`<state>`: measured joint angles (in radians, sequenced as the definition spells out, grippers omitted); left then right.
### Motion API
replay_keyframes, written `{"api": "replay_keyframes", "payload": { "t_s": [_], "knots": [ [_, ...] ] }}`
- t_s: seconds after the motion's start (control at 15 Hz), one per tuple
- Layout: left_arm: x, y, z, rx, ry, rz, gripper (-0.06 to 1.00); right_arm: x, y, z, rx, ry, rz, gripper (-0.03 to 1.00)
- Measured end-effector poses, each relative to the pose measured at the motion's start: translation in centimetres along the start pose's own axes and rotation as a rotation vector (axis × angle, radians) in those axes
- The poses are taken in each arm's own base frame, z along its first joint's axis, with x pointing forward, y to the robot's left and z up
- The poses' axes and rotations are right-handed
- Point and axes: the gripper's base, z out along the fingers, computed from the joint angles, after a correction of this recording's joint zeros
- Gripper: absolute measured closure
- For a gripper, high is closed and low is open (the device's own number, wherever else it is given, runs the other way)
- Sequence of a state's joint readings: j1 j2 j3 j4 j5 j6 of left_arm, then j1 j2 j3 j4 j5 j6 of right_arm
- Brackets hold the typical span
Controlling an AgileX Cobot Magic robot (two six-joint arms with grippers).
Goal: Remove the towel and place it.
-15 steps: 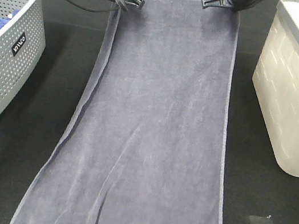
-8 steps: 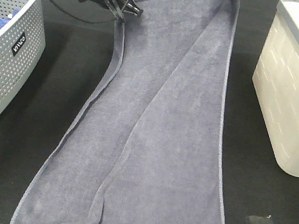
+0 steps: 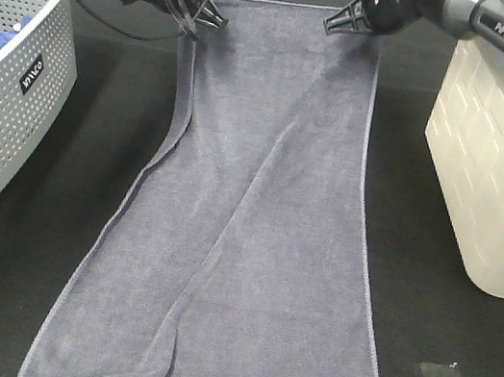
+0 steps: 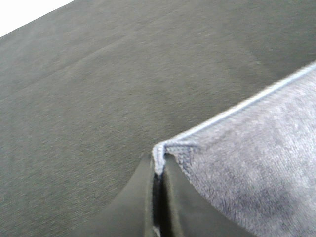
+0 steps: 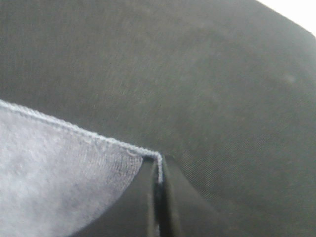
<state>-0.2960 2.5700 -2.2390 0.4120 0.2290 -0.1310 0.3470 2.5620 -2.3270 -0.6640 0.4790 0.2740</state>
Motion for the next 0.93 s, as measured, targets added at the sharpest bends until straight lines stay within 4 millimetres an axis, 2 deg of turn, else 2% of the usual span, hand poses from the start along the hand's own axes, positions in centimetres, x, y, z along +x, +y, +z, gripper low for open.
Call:
{"api": "replay_keyframes", "payload": {
  "t_s": [0.27, 0.4, 0.53, 0.6, 0.67, 0.73, 0.8, 0.93],
  "knots": [
    [0.1, 0.2, 0.0, -0.003, 0.002, -0.003, 0.93, 0.6, 0.0, 0.8, -0.009, -0.004, 0.056, 0.97],
    [0.2, 0.4, 0.0, -0.002, 0.010, -0.024, 0.78, 0.9, -0.4, 1.0, -0.001, 0.005, 0.067, 0.89],
    [0.4, 0.6, 0.0, -0.007, 0.025, -0.032, 0.49, 1.1, -1.0, 1.1, 0.008, 0.017, 0.074, 0.67],
    [0.4, 0.7, 0.1, -0.008, 0.026, -0.032, 0.33, 1.2, -1.1, 1.2, 0.010, 0.019, 0.075, 0.51],
    [0.4, 0.7, 0.1, -0.008, 0.026, -0.032, 0.24, 1.2, -1.1, 1.2, 0.010, 0.019, 0.075, 0.33],
    [0.4, 0.7, 0.1, -0.007, 0.026, -0.033, 0.20, 1.2, -1.1, 1.2, 0.011, 0.021, 0.075, 0.21],
    [0.4, 0.7, 0.1, -0.007, 0.027, -0.034, 0.18, 1.3, -1.2, 1.2, 0.014, 0.030, 0.075, 0.16],
    [0.4, 0.7, 0.1, -0.005, 0.027, -0.045, 0.18, 1.4, -1.2, 1.2, 0.016, 0.039, 0.076, 0.12]
  ]
}}
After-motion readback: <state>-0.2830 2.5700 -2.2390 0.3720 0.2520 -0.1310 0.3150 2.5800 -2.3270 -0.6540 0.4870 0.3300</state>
